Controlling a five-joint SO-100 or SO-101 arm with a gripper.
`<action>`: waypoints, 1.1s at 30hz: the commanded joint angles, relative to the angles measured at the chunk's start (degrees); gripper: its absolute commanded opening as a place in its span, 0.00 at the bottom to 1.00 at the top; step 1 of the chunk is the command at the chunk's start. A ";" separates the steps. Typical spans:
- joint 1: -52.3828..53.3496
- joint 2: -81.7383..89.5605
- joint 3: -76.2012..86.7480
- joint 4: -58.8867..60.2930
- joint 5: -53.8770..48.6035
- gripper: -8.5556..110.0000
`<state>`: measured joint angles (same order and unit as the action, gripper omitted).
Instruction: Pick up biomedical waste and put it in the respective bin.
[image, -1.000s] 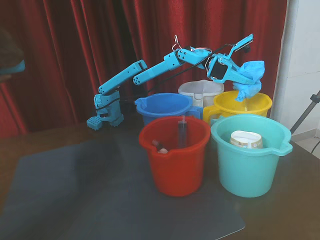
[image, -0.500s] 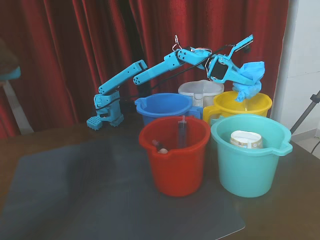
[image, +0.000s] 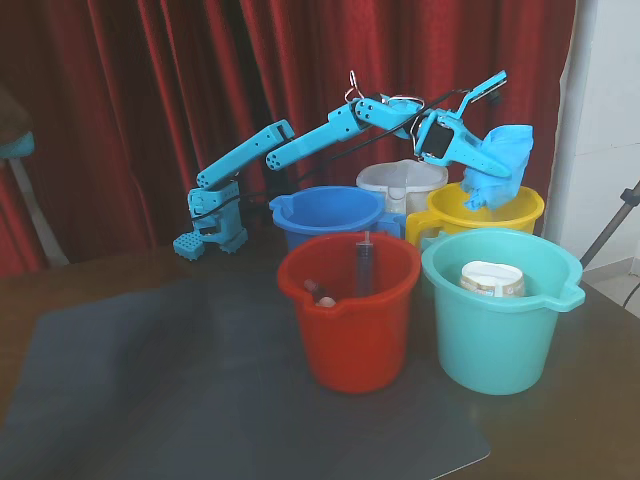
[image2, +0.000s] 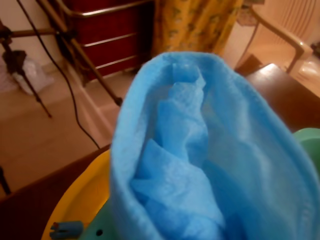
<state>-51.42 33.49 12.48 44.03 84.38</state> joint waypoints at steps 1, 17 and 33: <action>2.20 1.23 -0.44 -1.23 -1.23 0.30; 1.67 2.11 -0.53 -0.26 -1.23 0.48; -3.52 11.25 -5.45 20.04 4.04 0.58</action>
<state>-54.93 37.53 9.84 63.54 87.45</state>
